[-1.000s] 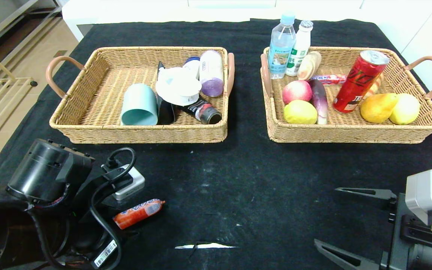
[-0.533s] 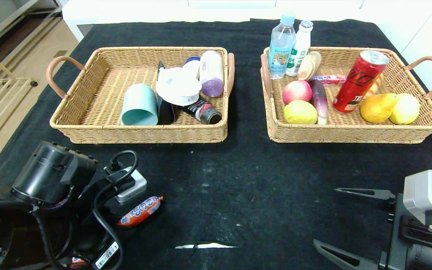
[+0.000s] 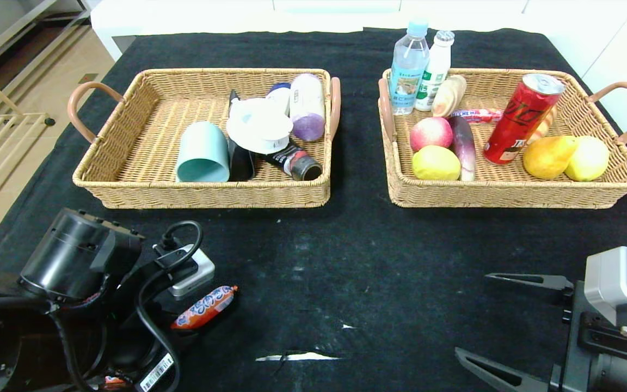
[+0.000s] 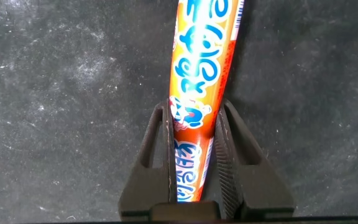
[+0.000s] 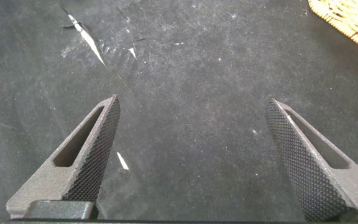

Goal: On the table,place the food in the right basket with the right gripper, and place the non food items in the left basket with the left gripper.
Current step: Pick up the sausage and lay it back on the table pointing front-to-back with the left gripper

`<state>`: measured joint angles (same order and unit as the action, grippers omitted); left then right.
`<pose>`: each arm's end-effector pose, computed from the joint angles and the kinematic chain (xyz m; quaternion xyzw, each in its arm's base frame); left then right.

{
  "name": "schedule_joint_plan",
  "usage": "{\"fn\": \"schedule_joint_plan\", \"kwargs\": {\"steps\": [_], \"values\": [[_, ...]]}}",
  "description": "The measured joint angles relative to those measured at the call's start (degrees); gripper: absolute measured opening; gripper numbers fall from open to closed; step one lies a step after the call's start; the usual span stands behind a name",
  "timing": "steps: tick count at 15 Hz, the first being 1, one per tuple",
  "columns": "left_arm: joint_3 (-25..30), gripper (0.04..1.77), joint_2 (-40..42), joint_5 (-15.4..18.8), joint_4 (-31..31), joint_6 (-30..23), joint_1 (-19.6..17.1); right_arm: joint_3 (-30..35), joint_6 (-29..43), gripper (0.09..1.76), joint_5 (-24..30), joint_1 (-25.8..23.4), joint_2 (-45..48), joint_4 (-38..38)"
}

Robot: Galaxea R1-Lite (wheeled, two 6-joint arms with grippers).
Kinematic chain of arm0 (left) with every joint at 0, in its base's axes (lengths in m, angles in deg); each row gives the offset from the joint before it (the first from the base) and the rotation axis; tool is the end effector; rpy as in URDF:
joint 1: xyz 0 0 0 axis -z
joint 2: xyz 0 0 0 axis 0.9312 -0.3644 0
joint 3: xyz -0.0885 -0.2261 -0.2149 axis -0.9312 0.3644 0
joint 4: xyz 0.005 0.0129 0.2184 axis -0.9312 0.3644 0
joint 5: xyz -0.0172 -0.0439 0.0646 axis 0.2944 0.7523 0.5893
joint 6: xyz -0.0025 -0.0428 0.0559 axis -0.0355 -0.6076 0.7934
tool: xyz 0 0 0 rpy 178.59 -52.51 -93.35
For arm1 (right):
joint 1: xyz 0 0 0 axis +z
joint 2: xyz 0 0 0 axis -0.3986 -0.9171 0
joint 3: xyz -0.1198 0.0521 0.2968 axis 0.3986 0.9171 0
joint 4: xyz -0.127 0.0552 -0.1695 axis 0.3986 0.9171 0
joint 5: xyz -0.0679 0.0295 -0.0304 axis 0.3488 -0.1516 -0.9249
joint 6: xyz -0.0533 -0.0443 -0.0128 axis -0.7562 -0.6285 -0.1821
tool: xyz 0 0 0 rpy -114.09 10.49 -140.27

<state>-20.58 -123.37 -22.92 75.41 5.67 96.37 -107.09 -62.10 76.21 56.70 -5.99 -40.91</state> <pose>0.2330 -0.1058 0.1417 0.2924 0.3874 -0.1881 0.8539 0.1882 0.1447 0.1655 -0.1478 0.0768 0.4180 0.8930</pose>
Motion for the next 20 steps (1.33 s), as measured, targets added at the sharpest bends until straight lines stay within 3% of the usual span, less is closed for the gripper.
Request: {"fn": "schedule_joint_plan", "kwargs": {"steps": [7,11,14,20], "values": [[0.2,0.45,1.4,0.4,0.5,-0.5,0.1,0.0,0.0,1.71,0.0,0.0,0.0,0.0],[-4.9,0.45,4.4,2.9,0.7,-2.5,0.0,-0.3,0.2,1.71,-0.1,-0.4,0.8,0.0],[-7.6,0.45,5.2,5.0,1.2,-11.9,1.8,-0.9,0.7,1.71,-0.1,-0.7,2.0,-0.1],[-15.2,0.45,2.0,11.2,0.7,-33.8,8.8,-1.9,0.9,1.71,0.0,-1.4,3.6,-0.1]]}}
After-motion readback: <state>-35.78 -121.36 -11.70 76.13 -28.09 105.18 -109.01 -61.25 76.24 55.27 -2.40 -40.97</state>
